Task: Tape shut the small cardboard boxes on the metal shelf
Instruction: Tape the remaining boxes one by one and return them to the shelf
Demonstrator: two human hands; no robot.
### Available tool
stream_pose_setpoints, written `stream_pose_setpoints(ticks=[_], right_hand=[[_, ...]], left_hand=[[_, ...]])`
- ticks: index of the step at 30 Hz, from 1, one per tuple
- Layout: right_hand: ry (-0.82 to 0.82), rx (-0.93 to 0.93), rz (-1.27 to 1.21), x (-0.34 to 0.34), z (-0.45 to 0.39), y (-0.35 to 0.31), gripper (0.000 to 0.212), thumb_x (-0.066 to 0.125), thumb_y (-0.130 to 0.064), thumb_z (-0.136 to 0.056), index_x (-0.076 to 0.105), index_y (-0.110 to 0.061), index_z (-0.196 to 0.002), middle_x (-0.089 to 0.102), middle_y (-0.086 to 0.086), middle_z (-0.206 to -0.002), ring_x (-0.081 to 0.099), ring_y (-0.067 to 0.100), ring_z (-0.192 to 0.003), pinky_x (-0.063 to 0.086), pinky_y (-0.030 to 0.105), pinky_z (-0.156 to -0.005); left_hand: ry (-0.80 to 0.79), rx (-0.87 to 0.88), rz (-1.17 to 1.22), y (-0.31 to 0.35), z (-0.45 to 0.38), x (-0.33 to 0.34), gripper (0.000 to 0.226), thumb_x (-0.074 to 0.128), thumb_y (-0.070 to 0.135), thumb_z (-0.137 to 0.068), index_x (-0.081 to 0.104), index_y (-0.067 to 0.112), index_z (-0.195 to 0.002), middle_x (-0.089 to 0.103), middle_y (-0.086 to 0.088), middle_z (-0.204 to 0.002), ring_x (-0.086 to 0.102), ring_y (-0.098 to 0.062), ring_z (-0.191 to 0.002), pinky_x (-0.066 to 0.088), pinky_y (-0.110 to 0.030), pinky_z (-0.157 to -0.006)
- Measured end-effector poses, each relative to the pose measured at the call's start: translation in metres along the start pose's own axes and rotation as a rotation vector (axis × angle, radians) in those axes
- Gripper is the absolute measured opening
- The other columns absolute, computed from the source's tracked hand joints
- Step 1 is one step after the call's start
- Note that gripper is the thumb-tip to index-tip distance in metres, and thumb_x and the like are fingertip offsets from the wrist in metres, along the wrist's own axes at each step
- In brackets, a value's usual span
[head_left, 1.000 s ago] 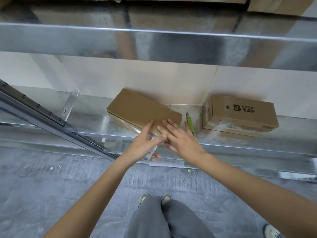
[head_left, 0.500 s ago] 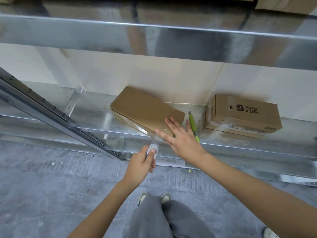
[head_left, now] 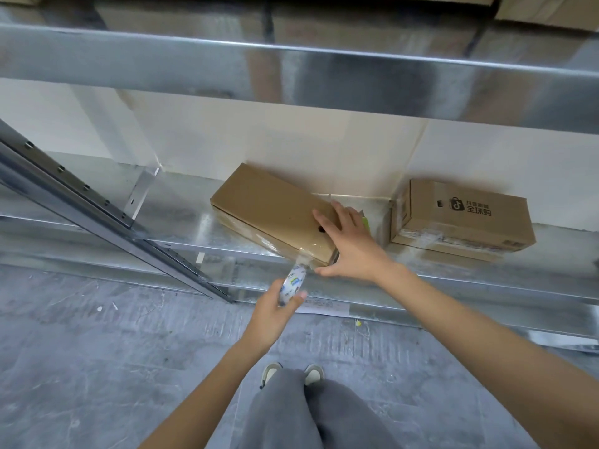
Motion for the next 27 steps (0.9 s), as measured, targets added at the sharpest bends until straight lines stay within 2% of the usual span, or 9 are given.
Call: stream_pose_setpoints(ticks=[3, 6, 10, 13, 16, 18, 21, 24, 27], right_hand=[[0.079, 0.029, -0.185, 0.001, 0.012, -0.002, 0.112, 0.076, -0.061, -0.063, 0.015, -0.033, -0.153, 0.005, 0.004, -0.158, 0.007, 0.026, -0.142, 0.002, 0.033, -0.116], [0.136, 0.117, -0.447, 0.006, 0.03, 0.002, 0.109, 0.076, -0.063, -0.056, 0.026, -0.035, -0.15, 0.02, -0.006, -0.15, 0.016, 0.012, -0.136, 0.008, 0.02, -0.107], [0.045, 0.265, -1.072, 0.024, 0.042, -0.001, 0.093, 0.076, -0.054, -0.053, 0.047, -0.029, -0.139, 0.053, -0.015, -0.13, 0.05, 0.0, -0.119, 0.035, 0.015, -0.1], [-0.043, 0.375, -1.314, 0.041, 0.044, -0.008, 0.058, 0.073, -0.05, -0.058, 0.064, -0.026, -0.11, 0.071, -0.01, -0.099, 0.064, 0.008, -0.093, 0.046, 0.025, -0.089], [-0.067, 0.395, -1.238, 0.041, 0.046, -0.009, 0.045, 0.067, -0.049, -0.073, 0.066, -0.024, -0.11, 0.072, -0.011, -0.105, 0.063, 0.011, -0.103, 0.043, 0.013, -0.087], [0.009, 0.404, -1.164, 0.033, 0.05, -0.007, 0.04, 0.069, -0.047, -0.083, 0.064, -0.026, -0.117, 0.071, -0.017, -0.106, 0.061, 0.008, -0.107, 0.044, 0.01, -0.089], [0.288, 0.345, -0.703, 0.001, 0.062, -0.008, 0.076, 0.064, -0.059, -0.081, 0.041, -0.025, -0.144, 0.05, -0.008, -0.142, 0.042, 0.011, -0.133, 0.03, 0.034, -0.113], [0.337, 0.16, -0.49, -0.013, 0.061, -0.038, 0.104, 0.067, -0.066, -0.066, 0.022, -0.026, -0.151, 0.028, -0.012, -0.155, 0.034, 0.01, -0.137, 0.034, 0.032, -0.109], [0.314, 0.145, -0.459, -0.011, 0.055, -0.044, 0.099, 0.075, -0.054, -0.068, 0.025, -0.029, -0.15, 0.022, -0.019, -0.156, 0.034, 0.005, -0.137, 0.042, 0.028, -0.1]], left_hand=[[0.161, 0.119, -0.103, 0.006, 0.02, -0.027, 0.025, 0.071, 0.026, -0.086, 0.053, 0.042, -0.093, 0.062, 0.01, -0.086, 0.058, -0.01, -0.077, 0.045, -0.023, -0.066], [0.403, 0.271, -0.123, 0.033, 0.044, -0.062, 0.032, 0.067, 0.024, -0.081, 0.053, 0.05, -0.094, 0.056, 0.019, -0.095, 0.055, -0.011, -0.089, 0.042, -0.019, -0.075], [0.534, 0.199, 0.294, 0.053, 0.046, -0.074, 0.04, 0.072, 0.012, -0.085, 0.057, 0.035, -0.115, 0.051, 0.007, -0.12, 0.054, -0.015, -0.113, 0.047, -0.028, -0.094], [0.483, 0.15, 0.506, 0.076, 0.032, -0.053, 0.039, 0.068, 0.017, -0.091, 0.055, 0.029, -0.125, 0.053, -0.004, -0.131, 0.057, -0.014, -0.118, 0.05, -0.021, -0.091], [0.429, 0.125, 0.466, 0.095, 0.014, -0.035, 0.028, 0.057, 0.007, -0.094, 0.06, 0.017, -0.12, 0.06, -0.012, -0.126, 0.059, -0.024, -0.117, 0.048, -0.045, -0.101], [0.434, 0.132, 0.423, 0.103, 0.01, -0.03, 0.038, 0.05, -0.003, -0.091, 0.063, 0.025, -0.113, 0.056, -0.013, -0.131, 0.056, -0.024, -0.121, 0.045, -0.047, -0.104], [0.468, 0.142, 0.386, 0.109, 0.012, -0.028, 0.051, 0.045, -0.006, -0.089, 0.06, 0.042, -0.1, 0.053, -0.012, -0.134, 0.054, -0.02, -0.122, 0.045, -0.038, -0.104], [0.481, 0.12, 0.387, 0.105, 0.012, -0.029, 0.046, 0.045, -0.005, -0.089, 0.06, 0.035, -0.103, 0.055, -0.012, -0.131, 0.054, -0.023, -0.122, 0.044, -0.044, -0.105], [0.45, 0.101, 0.434, 0.102, 0.012, -0.029, 0.038, 0.043, -0.008, -0.09, 0.061, 0.022, -0.106, 0.063, -0.011, -0.118, 0.059, -0.027, -0.112, 0.046, -0.054, -0.1]])
Point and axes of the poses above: each hand's wrist, its own z-axis away from the middle knuckle, its own x-axis out of the palm, y = z × x, the point moved 9 cm from there along -z, towards the middle knuckle
